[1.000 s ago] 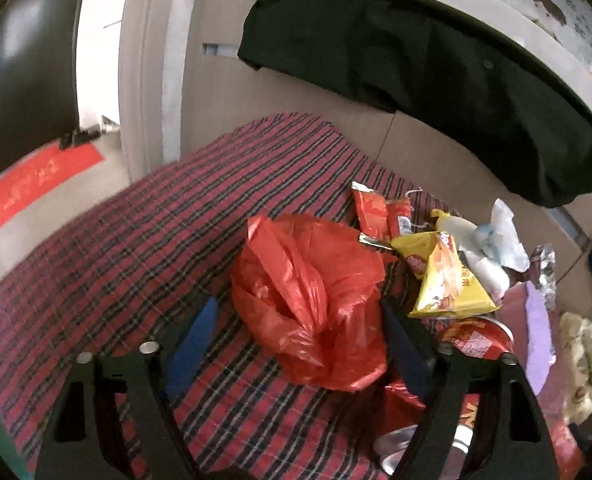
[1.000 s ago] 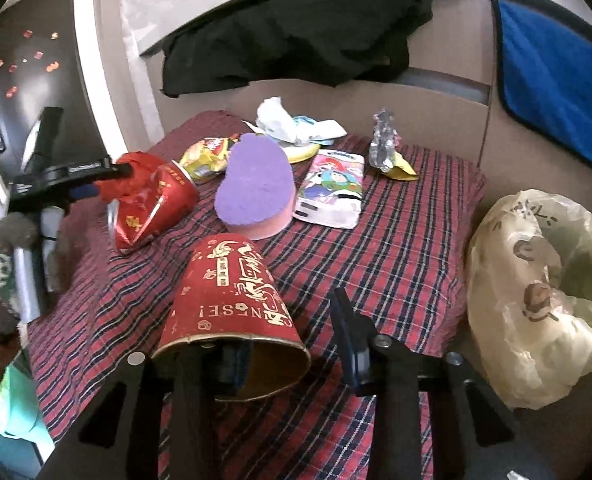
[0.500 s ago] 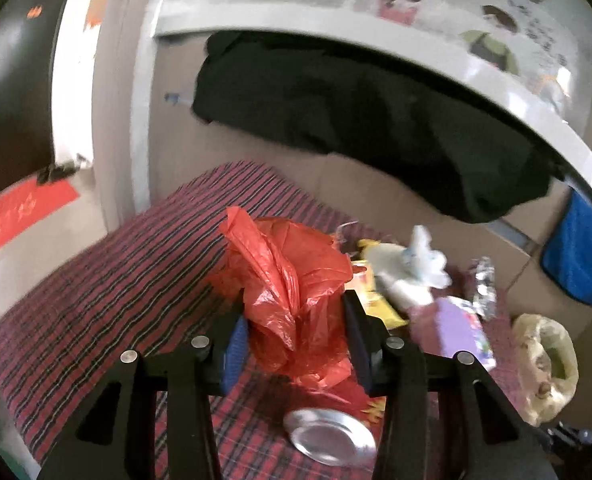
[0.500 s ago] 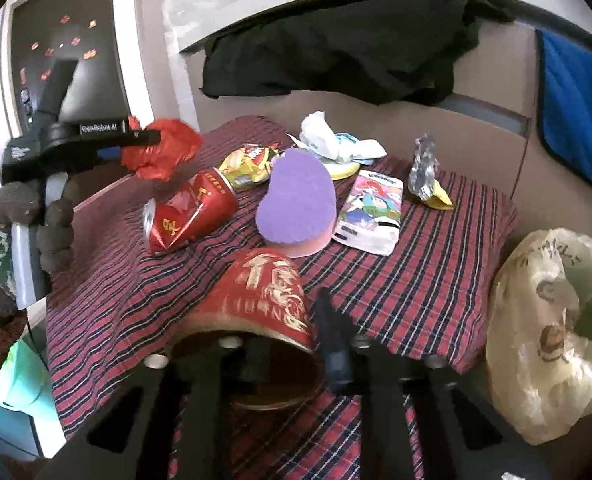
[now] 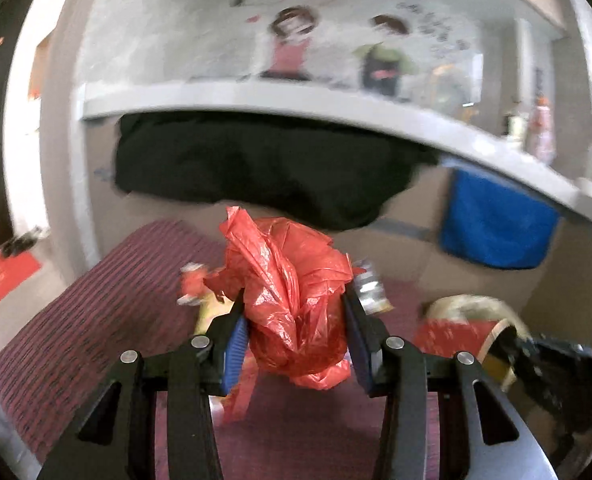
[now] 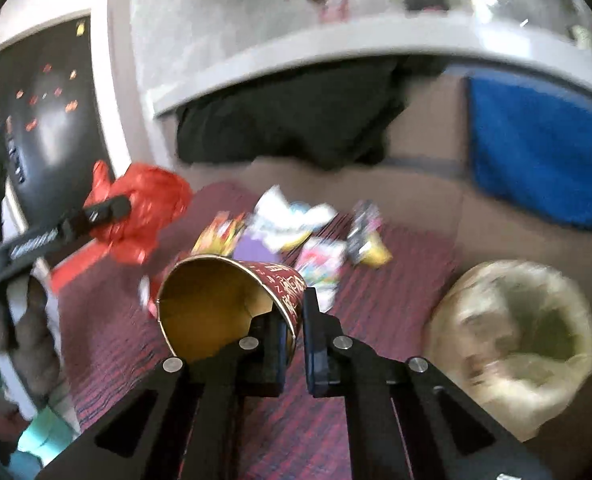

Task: Collect trash
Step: 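Carry the bag and cup over the lined bin and open both grippers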

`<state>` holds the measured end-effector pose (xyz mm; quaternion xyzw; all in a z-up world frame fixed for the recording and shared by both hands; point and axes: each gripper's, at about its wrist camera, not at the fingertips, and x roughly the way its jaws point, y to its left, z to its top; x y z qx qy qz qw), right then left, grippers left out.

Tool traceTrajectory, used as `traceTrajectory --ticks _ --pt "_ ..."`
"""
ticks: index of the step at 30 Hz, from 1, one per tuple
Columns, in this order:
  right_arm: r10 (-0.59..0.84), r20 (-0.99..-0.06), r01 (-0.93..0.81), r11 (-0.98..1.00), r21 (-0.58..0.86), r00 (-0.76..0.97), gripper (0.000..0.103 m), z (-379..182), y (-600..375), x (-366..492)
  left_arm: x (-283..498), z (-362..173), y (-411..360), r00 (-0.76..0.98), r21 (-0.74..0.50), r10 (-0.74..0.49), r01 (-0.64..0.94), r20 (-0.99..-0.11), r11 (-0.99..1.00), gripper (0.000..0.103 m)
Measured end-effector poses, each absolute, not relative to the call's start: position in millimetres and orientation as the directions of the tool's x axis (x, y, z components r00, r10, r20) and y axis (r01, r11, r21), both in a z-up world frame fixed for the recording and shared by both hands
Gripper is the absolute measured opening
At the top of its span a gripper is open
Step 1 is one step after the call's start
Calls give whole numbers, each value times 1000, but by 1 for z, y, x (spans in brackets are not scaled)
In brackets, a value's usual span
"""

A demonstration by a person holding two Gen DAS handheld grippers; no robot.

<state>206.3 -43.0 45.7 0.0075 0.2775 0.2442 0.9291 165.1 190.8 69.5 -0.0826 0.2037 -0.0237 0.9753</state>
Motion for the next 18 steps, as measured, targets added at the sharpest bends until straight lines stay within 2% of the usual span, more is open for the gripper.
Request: traceTrajectory --ticks 4,7,12,18 --pt "367 -424 -358 928 103 828 7 83 -101 194 168 92 126 920 -169 -187 136 -344 976 45" --pt "262 -391 -263 963 51 882 7 98 -149 187 185 93 76 895 -191 -270 213 -356 958 45" --pt "132 -399 -138 990 15 907 7 94 -215 194 216 78 8 857 -164 -340 299 -387 940 45" --pt "88 -453 -71 996 54 887 7 64 -258 219 253 51 -40 806 -148 -396 370 -441 917 45"
